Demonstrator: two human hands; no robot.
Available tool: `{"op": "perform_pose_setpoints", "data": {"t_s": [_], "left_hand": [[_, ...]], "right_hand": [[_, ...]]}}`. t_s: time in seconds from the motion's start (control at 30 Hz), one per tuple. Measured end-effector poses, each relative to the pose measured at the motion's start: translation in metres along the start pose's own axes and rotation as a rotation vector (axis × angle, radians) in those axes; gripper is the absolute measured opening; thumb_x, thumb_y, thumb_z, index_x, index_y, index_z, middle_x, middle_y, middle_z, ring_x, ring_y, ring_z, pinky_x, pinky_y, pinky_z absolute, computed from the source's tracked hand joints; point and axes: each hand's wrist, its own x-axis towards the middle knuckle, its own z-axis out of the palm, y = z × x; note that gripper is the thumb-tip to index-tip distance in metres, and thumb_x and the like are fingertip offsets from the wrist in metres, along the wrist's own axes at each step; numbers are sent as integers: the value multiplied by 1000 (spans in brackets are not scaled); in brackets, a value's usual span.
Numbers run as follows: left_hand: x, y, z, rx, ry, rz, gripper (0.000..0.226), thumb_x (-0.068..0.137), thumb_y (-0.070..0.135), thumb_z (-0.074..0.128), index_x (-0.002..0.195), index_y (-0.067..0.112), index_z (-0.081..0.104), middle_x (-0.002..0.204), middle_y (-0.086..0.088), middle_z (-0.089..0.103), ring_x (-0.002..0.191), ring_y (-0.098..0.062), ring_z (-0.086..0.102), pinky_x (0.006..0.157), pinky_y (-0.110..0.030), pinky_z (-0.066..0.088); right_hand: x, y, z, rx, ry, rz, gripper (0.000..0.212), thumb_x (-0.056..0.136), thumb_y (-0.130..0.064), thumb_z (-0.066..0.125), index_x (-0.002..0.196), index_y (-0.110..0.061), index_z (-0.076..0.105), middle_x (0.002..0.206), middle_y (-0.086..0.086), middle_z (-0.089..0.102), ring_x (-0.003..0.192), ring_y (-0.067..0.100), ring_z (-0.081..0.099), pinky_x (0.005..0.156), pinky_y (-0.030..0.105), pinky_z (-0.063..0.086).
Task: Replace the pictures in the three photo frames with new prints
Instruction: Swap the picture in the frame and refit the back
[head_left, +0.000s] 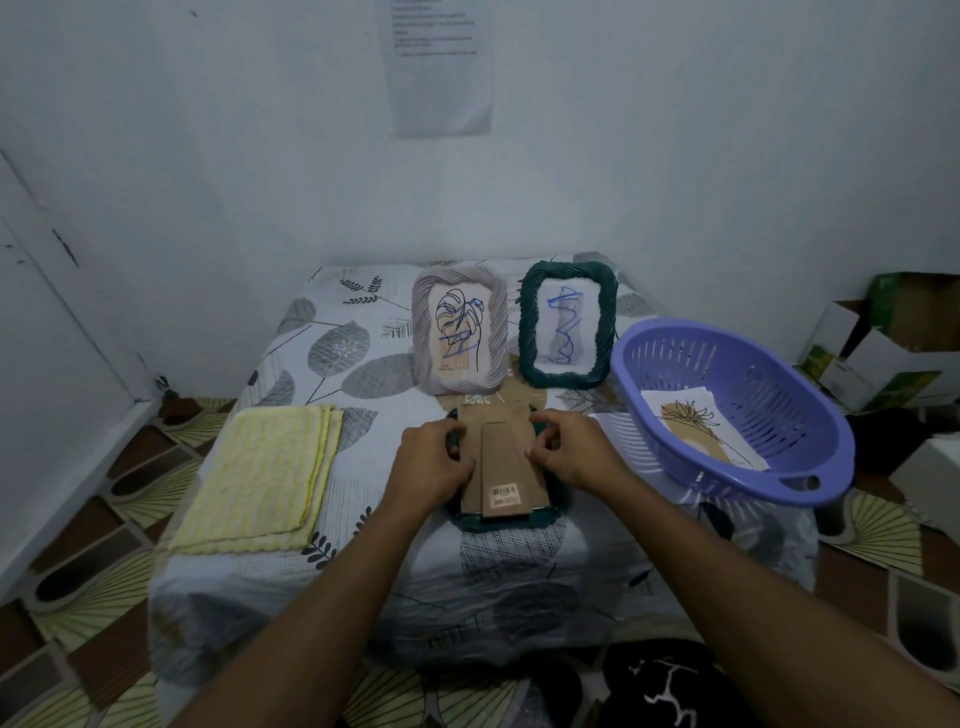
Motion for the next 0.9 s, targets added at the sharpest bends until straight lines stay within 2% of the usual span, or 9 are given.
{"op": "perform_pose_setpoints", "data": {"t_s": [0.1,0.2,0.33,0.5,0.63,0.73,0.9], "left_hand": [[0,0,-2,56,-42,14,43,77,21,73,119,12,66,109,-8,71,100,-22,64,90,-35,52],[-1,0,1,91,-52,29,40,78,23,72,117,13,67,107,-9,69,103,-24,61,88,-37,52],[-2,-6,4,103,-31,-14,38,80,28,71,116,21,67,109,-9,61,105,-22,52,85,-29,44],[-4,-11,5,147,9,72,25,79,28,70,102,20,73,108,3,70,105,-22,44,87,-36,42],[-5,-14,9,131,35,63,24,79,29,69,101,21,73,111,6,69,108,-22,44,90,-36,40],[-4,-15,10,-2,24,28,25,78,25,73,102,19,73,111,2,70,113,-24,50,97,-42,45],[-3,-14,11,-65,46,25,29,77,23,75,105,18,72,110,-1,69,115,-24,51,98,-43,43]], "right_hand": [[0,2,0,-91,-4,-23,46,87,-19,68,130,-9,57,80,1,70,78,15,62,78,31,51],[-2,6,0,-198,-33,-63,34,87,-21,68,116,-4,64,92,10,71,88,25,64,83,39,54],[-2,8,1,-242,-19,-140,35,88,-25,67,121,-12,65,107,11,70,97,25,63,84,31,49],[0,11,5,-330,-23,-194,29,92,-29,62,116,-14,68,106,13,59,102,29,55,86,33,47],[-1,16,8,-285,-13,-193,36,93,-28,61,127,-17,63,116,7,52,110,23,46,87,23,33],[-1,19,10,-280,-7,-210,36,93,-29,60,127,-17,62,122,5,51,114,23,43,93,26,33],[-1,22,13,-239,59,-175,35,91,-31,62,124,-18,63,122,5,54,116,23,43,96,31,37]]}}
